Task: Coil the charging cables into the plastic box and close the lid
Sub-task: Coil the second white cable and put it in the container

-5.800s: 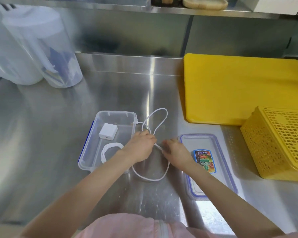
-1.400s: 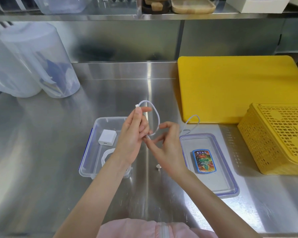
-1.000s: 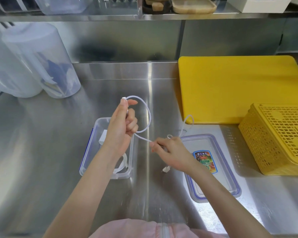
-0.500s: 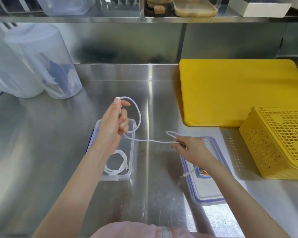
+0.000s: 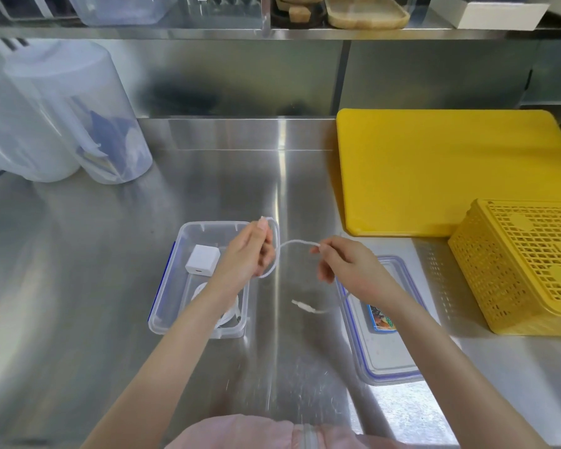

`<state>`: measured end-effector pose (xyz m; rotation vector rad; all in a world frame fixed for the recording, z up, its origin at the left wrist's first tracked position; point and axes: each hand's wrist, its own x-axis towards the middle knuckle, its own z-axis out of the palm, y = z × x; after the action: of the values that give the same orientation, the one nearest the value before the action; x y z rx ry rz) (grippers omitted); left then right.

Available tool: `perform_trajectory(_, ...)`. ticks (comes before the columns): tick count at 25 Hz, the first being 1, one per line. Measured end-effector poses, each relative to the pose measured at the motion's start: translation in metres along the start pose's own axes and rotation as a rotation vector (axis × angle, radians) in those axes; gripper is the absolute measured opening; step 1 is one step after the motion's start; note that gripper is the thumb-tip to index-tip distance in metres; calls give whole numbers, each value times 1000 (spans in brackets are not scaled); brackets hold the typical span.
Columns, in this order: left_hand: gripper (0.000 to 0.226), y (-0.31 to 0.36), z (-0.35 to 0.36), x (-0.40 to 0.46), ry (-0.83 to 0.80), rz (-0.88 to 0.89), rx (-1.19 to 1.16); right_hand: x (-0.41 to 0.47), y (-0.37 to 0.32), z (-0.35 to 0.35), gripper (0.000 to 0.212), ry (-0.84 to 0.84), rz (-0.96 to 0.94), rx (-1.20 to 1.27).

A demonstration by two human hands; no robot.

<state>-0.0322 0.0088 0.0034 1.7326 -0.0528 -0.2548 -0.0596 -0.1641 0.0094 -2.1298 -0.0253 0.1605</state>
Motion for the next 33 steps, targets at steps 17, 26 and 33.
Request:
perform_trajectory(17, 34, 6, 11, -5, -75, -234, -867, -18, -18, 41, 33, -207, -136, -29)
perform_trajectory(26, 38, 2, 6, -7, -116, -215, -943, -4, 2, 33, 24, -194, 188, 728)
perform_trajectory(33, 38, 6, 3, -4, -111, -162, -998, -3, -2, 29, 28, -108, 218, 1070)
